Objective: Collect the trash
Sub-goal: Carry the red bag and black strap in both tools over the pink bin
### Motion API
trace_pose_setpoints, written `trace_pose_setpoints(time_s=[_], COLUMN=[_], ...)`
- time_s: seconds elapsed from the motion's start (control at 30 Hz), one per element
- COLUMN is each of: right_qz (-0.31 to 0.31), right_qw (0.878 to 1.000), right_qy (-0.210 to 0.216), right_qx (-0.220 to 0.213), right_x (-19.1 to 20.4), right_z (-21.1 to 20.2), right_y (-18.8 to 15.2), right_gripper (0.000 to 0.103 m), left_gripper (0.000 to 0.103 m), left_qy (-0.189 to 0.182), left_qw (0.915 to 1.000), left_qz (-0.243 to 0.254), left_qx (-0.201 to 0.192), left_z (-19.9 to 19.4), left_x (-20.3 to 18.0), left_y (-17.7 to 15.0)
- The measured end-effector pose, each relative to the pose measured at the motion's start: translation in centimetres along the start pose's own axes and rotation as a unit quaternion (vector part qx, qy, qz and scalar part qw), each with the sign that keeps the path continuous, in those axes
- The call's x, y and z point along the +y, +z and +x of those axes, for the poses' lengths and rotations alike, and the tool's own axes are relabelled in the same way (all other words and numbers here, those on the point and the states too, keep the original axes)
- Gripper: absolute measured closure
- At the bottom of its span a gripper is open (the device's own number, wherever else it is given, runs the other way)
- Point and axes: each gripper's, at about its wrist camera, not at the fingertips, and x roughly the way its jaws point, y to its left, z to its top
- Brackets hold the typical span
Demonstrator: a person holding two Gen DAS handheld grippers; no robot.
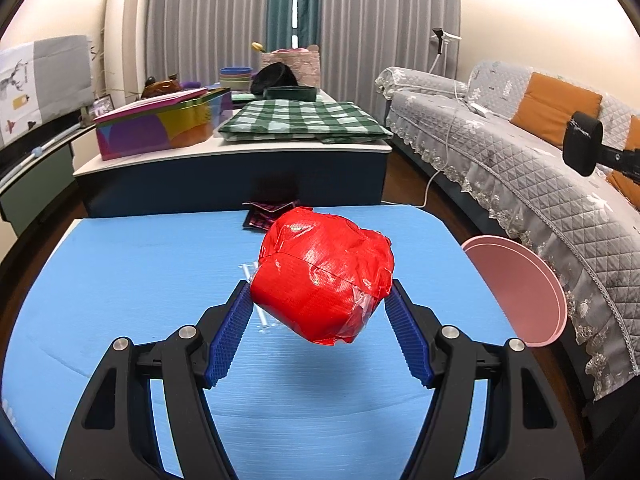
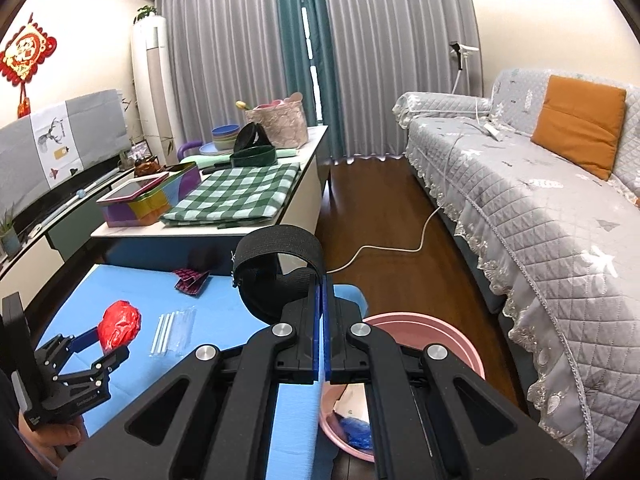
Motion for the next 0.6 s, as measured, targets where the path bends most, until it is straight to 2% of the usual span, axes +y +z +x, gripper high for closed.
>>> trace_pose_setpoints(time_s=[0.6], right_qz=[0.032], right_qw=[0.999], right_qy=[-0.028], right_qx=[0.01], right_x=[-3.2], right_z=[1.3], right_y=[0.0], right_gripper=[0.102], left_gripper=[0.037], left_qy=[-0.028], left_qw=[0.9995], left_qz=[0.012], left_qx=[0.005], left_z=[1.5], left_x=[-3.7], left_y=[0.5])
